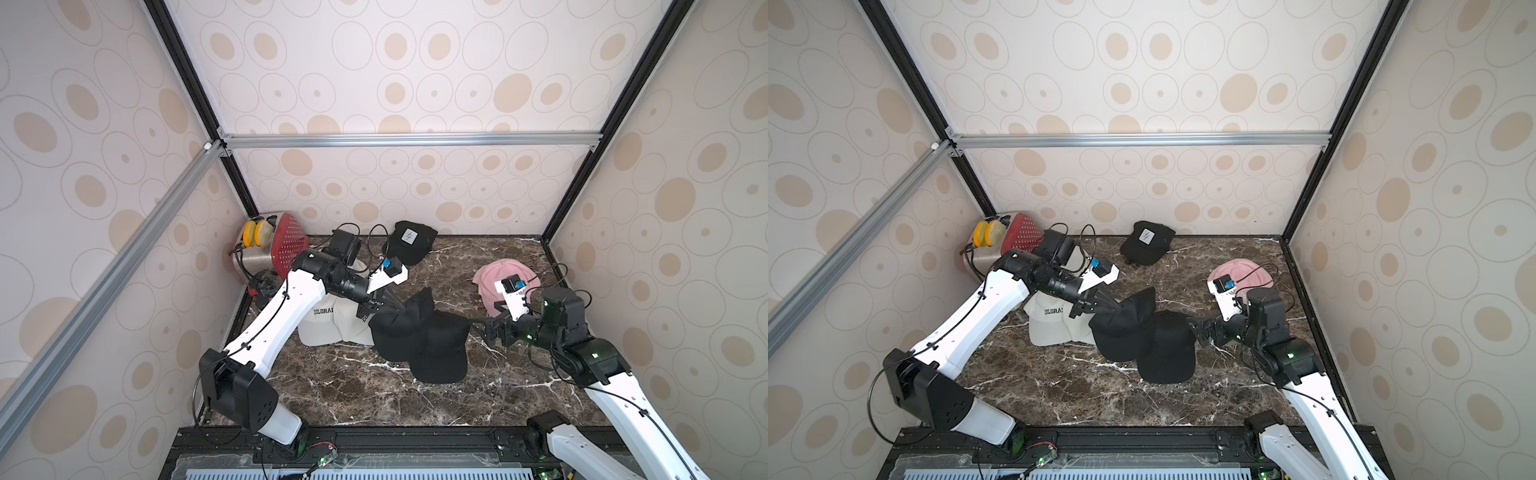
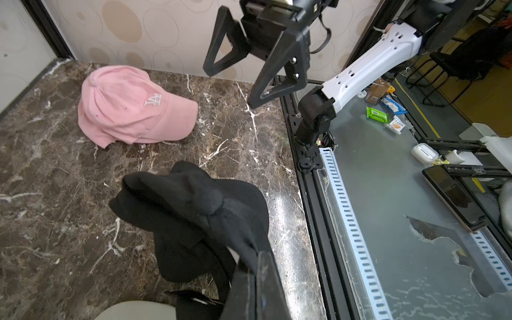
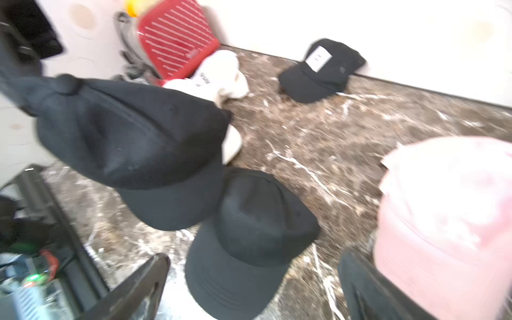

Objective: Stack the baseball caps by color
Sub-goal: Place the baseball cap on the baseball cap.

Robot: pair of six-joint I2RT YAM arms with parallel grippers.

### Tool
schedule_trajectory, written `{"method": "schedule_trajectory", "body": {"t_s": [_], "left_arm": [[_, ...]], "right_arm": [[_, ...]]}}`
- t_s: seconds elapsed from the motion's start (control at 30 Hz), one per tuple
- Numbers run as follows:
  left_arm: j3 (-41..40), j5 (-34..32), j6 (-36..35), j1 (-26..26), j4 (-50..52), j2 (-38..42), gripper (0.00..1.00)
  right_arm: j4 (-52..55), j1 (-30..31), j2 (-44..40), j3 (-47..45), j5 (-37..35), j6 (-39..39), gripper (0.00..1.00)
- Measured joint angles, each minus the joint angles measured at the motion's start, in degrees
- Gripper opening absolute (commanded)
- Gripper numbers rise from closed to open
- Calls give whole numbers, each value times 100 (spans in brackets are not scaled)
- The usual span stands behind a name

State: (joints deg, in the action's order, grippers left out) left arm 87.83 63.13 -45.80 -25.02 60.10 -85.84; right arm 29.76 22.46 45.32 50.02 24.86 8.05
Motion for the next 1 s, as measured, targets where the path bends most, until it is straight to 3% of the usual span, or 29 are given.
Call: {"method": "schedule_trajectory", "body": {"t_s": [0.17, 0.57, 1.0], "left_arm": [[-179, 125, -129, -157, 46, 479, 0], [-487, -2, -872, -916, 699, 723, 0], [-459, 468, -1851, -918, 1322, 833, 0]], "right_arm": [[-511, 9, 179, 87, 1204, -98, 100], [-776, 240, 717, 437, 2806, -966, 94], [-256, 739, 1163, 566, 3324, -1617, 91]]}}
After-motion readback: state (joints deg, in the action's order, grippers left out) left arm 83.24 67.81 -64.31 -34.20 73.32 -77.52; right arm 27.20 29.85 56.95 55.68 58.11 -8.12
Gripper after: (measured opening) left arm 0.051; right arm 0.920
